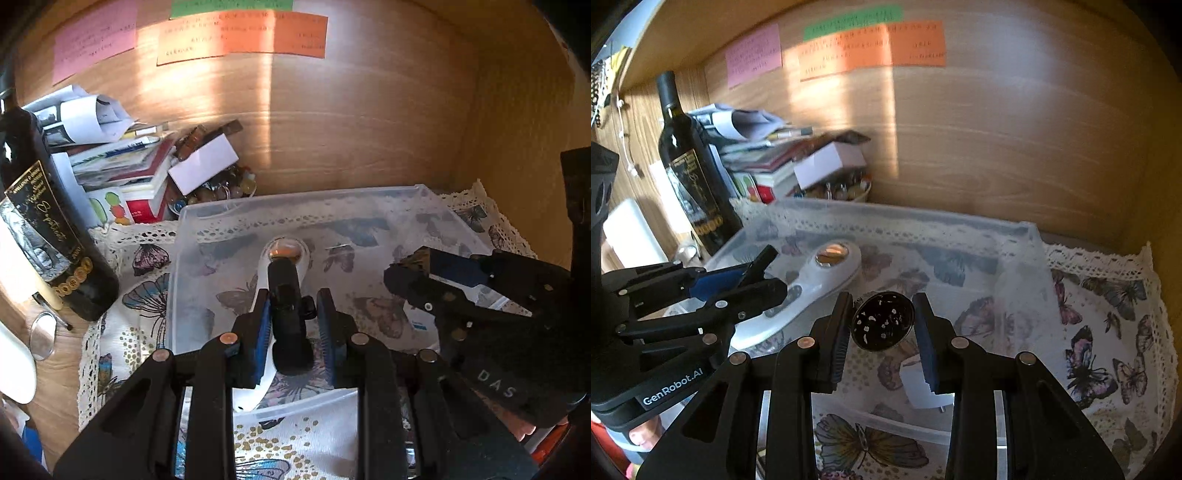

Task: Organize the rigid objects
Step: 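Release the black item into the box with the left gripper while the right gripper drops the disc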

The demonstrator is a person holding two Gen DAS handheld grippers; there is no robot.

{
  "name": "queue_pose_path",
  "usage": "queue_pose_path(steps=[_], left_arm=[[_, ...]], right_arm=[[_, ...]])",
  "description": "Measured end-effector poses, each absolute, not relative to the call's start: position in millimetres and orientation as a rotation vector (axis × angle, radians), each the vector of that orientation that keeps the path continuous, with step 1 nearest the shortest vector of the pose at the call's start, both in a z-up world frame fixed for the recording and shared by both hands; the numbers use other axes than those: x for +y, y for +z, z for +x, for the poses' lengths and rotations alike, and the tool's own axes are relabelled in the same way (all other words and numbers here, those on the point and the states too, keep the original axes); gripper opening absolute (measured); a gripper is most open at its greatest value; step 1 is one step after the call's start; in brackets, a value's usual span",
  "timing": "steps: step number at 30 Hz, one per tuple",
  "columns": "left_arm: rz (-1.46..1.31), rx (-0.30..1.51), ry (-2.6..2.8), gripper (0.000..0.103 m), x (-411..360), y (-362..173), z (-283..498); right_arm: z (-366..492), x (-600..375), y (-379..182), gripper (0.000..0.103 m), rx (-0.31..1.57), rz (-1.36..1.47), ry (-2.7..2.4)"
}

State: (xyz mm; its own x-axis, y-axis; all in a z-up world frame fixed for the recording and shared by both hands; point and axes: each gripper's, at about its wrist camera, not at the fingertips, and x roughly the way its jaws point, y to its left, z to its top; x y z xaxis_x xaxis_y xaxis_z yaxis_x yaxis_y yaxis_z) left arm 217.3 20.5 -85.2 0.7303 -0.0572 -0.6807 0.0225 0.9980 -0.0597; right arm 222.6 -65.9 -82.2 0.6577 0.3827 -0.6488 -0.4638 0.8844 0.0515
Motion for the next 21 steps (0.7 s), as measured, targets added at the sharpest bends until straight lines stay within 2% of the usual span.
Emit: queue_pose_path(steps=[6,9,13,21], left_arm=[[-0.054,0.764,-0.044,0.024,20.8,-88.7,219.1],[-0.057,0.75,-0.04,0.035,20.8,-84.6,215.8],[-0.05,0.713,-0.03,0.045,20.1,-73.6,205.3],[-0.036,0.632,-0.012,0.07,17.3,-47.3,178.9]], right_arm=[[225.2,-61.1,-87.9,0.031,0.725,-0.139,0.477],[224.6,-60.2,-88.8,0.032,0.724,-0.148,0.474],[220.1,-63.3,-83.0,0.045,0.691,-0.143,0.467],[204.2,-74.9,-58.4,0.046,0.629,-0.117,0.469]])
